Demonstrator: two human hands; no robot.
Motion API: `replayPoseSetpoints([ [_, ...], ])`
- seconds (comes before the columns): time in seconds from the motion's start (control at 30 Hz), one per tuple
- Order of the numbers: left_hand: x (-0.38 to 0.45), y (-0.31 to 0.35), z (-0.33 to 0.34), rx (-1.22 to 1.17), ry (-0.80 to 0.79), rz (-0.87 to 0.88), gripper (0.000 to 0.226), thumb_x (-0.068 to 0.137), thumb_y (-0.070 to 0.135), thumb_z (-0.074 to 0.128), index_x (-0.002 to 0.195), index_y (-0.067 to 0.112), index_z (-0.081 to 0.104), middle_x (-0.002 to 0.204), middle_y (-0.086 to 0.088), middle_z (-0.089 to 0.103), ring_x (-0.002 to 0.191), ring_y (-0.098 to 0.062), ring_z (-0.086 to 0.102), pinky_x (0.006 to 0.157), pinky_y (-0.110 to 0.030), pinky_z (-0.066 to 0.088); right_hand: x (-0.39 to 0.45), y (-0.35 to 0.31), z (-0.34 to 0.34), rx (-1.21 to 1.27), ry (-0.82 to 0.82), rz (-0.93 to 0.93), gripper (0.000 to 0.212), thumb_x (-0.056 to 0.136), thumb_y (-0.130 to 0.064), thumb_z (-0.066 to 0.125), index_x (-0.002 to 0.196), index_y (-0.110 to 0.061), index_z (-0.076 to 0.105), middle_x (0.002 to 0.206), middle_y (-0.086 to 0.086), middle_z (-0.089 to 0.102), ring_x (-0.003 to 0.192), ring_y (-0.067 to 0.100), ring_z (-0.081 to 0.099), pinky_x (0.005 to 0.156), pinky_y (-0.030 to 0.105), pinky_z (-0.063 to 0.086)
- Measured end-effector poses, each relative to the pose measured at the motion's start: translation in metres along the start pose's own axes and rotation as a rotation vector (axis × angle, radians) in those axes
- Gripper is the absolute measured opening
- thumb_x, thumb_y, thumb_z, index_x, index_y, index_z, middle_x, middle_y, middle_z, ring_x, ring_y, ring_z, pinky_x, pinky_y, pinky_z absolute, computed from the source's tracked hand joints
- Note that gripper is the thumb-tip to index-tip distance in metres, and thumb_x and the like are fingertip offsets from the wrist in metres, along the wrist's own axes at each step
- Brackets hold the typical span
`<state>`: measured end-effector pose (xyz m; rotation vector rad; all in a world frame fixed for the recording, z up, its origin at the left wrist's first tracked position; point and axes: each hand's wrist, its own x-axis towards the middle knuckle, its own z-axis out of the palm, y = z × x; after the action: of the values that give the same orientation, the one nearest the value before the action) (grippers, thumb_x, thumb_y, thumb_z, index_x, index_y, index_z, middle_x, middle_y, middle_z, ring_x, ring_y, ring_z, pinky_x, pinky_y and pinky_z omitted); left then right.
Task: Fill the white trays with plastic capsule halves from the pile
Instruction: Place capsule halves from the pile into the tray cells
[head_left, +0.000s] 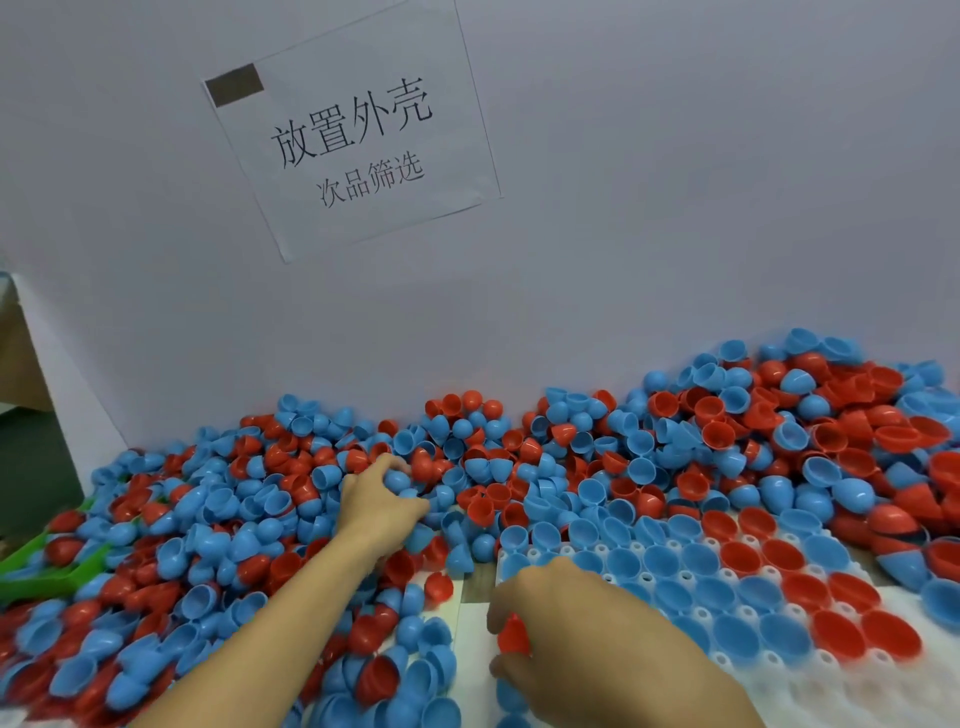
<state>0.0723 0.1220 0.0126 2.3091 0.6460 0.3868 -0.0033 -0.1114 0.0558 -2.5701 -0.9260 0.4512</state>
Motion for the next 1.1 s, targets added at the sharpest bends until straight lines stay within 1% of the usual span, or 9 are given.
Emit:
replayPoseSetpoints([
  [0.1,0.004,0.0,-0.01,-0.294,0.085,-0.088,0.027,0.081,0.01,0.073,0.098,0.027,0.062,0.108,-0.01,0.063,0.086,-0.022,0.061,0.065,-0.03,0.048,0.0,0.003,-0.002,0.021,0.041,-0.018,0.012,0.095,-0.03,0.059,0.1,-0.019,0.063,0.094,0.001,0.059,0.084,0.024,0.056,0.067,0.029,0.046],
  [0.23,0.003,0.008,-0.023,-0.742,0.108,-0.241,0.03,0.086,0.009,0.069,0.113,0.021,0.063,0.109,-0.015,0.066,0.087,-0.029,0.064,0.067,-0.037,0.052,-0.002,0.004,-0.004,0.077,0.069,-0.019,0.027,0.096,-0.031,0.058,0.121,-0.023,0.064,0.118,0.001,0.064,0.103,0.023,0.064,0.09,0.039,0.055],
  [0.37,-0.019,0.026,-0.029,-1.128,-0.031,-0.287,0.024,0.087,0.009,0.064,0.109,0.017,0.058,0.091,-0.012,0.063,0.065,-0.022,0.062,0.051,-0.029,0.047,-0.001,0.007,-0.002,0.089,0.141,-0.03,0.017,0.096,-0.031,0.057,0.106,-0.02,0.066,0.1,0.0,0.063,0.09,0.023,0.063,0.081,0.035,0.054],
  [0.57,-0.074,0.041,-0.012,-1.585,-0.135,-0.346,0.011,0.084,0.012,0.066,0.094,0.014,0.061,0.078,-0.007,0.064,0.061,-0.017,0.061,0.049,-0.027,0.046,0.003,0.012,0.0,0.122,0.231,-0.005,0.022,0.099,-0.026,0.049,0.11,-0.027,0.068,0.103,0.001,0.065,0.093,0.019,0.064,0.081,0.037,0.057],
  [0.7,-0.103,0.036,0.008,-1.694,-0.148,-0.362,0.021,0.076,0.011,0.069,0.094,0.017,0.06,0.086,-0.007,0.061,0.066,-0.016,0.058,0.05,-0.028,0.046,0.011,0.018,0.002,0.195,0.33,0.03,0.02,0.097,-0.024,0.049,0.105,-0.024,0.067,0.095,-0.002,0.066,0.084,0.015,0.064,0.079,0.038,0.059],
  [0.9,-0.108,0.033,0.023,-1.658,-0.185,-0.341,0.042,0.071,0.01,0.07,0.111,0.023,0.065,0.094,-0.014,0.069,0.066,-0.021,0.066,0.046,-0.031,0.048,0.018,0.022,0.005,0.37,0.453,0.014,0.007,0.099,-0.033,0.053,0.097,-0.039,0.055,0.092,-0.011,0.062,0.073,0.01,0.064,0.07,0.028,0.058],
  [0.97,-0.106,0.036,0.024,-1.582,-0.159,-0.288,0.047,0.07,0.012,0.071,0.115,0.025,0.067,0.096,-0.014,0.071,0.067,-0.022,0.068,0.047,-0.032,0.049,0.018,0.021,0.004,0.438,0.515,-0.034,0.01,0.097,-0.032,0.057,0.091,-0.04,0.054,0.082,-0.011,0.064,0.078,0.005,0.063,0.067,0.02,0.055],
  [1.03,-0.101,0.036,0.025,-1.502,-0.105,-0.254,0.049,0.068,0.014,0.072,0.115,0.029,0.068,0.095,-0.011,0.072,0.067,-0.02,0.069,0.051,-0.034,0.053,0.018,0.018,0.003,0.485,0.562,-0.09,0.009,0.094,-0.037,0.061,0.088,-0.041,0.055,0.092,-0.026,0.061,0.085,-0.003,0.06,0.068,0.012,0.05],
  [1.1,-0.096,0.036,0.026,-1.424,-0.084,-0.212,0.042,0.077,0.013,0.071,0.113,0.034,0.068,0.094,-0.008,0.073,0.069,-0.019,0.069,0.057,-0.036,0.056,0.019,0.016,0.005,0.483,0.605,-0.141,0.005,0.09,-0.043,0.062,0.09,-0.041,0.057,0.098,-0.027,0.058,0.091,-0.002,0.06,0.07,0.012,0.048],
])
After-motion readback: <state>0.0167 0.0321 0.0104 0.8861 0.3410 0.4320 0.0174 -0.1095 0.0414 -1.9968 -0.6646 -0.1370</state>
